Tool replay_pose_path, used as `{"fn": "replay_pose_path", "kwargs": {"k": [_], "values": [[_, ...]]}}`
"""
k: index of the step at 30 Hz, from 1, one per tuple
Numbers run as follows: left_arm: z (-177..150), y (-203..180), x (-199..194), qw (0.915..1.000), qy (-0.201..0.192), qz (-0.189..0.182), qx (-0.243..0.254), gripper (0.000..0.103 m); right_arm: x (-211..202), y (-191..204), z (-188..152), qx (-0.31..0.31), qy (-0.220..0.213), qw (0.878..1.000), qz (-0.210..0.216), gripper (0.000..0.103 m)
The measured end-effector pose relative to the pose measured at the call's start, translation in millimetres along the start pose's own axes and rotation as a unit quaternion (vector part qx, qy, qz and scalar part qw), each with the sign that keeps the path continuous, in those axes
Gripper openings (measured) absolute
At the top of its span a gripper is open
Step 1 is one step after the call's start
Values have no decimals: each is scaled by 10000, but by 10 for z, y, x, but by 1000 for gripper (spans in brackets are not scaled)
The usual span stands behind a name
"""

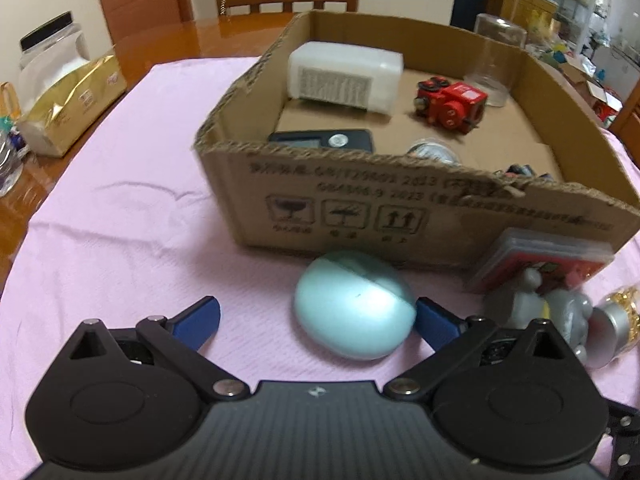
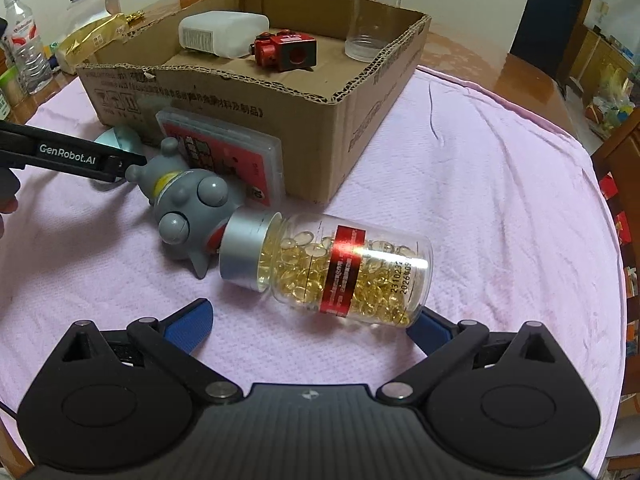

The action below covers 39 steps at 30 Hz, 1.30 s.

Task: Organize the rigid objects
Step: 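Move the left tool to the light blue case and right tool to the capsule bottle, then grasp the light blue round case with the left tool while the right tool grasps the gold capsule bottle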

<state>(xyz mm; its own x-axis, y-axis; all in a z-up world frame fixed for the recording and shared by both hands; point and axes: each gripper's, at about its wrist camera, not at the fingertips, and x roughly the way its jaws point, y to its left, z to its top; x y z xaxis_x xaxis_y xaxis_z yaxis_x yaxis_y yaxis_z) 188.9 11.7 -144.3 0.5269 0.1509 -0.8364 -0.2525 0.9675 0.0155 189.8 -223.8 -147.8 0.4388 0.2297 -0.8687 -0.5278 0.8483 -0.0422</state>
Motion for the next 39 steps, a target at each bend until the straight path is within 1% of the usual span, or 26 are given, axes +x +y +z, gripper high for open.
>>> {"fn": "replay_pose_path", "kwargs": {"k": [7,11,14,16,18,20,22,25,29,32,34,35,37,39], "values": [[-140,226,-97,9996,137,217,-149,103,-20,4,-33,12,-67,10000,-8,103],[-127,216,-101,9993,93,349,-135,100,-35,3,-64,16,-152,9999,-11,103],[-95,139,-113,9993,29,337,-151,92,-45,7,-83,35,-197,9998,-23,103],[-56,108,-99,9992,52,291,-277,85,-47,9,-86,53,-203,9998,-34,103],[-22,94,-85,9989,98,208,-419,82,-48,12,-89,65,-215,9997,-42,103],[14,48,-67,9989,100,179,-425,78,-44,8,-86,64,-227,9997,-41,103],[32,-11,-62,9993,70,58,-367,76,-43,7,-84,66,-234,9997,-42,103],[46,-98,-42,9998,37,59,-177,76,-42,4,-81,65,-228,9997,-41,103],[44,-138,-41,10000,-50,37,-52,73,-44,4,-81,67,-231,9997,-40,103],[34,-131,-61,9999,-98,20,-20,67,-41,5,-75,71,-212,9997,-42,103],[35,-121,-78,9999,-124,5,20,54,-37,3,-56,93,-171,9998,-49,103],[32,-112,-87,9999,-137,-5,40,52,-30,1,-40,128,-156,9998,-65,103],[26,-87,-92,9998,-134,-45,102,52,-25,-12,-5,247,-126,9996,-85,103],[13,-61,-102,9998,-128,-36,159,52,-46,-32,26,370,-192,9991,-76,103]]}}
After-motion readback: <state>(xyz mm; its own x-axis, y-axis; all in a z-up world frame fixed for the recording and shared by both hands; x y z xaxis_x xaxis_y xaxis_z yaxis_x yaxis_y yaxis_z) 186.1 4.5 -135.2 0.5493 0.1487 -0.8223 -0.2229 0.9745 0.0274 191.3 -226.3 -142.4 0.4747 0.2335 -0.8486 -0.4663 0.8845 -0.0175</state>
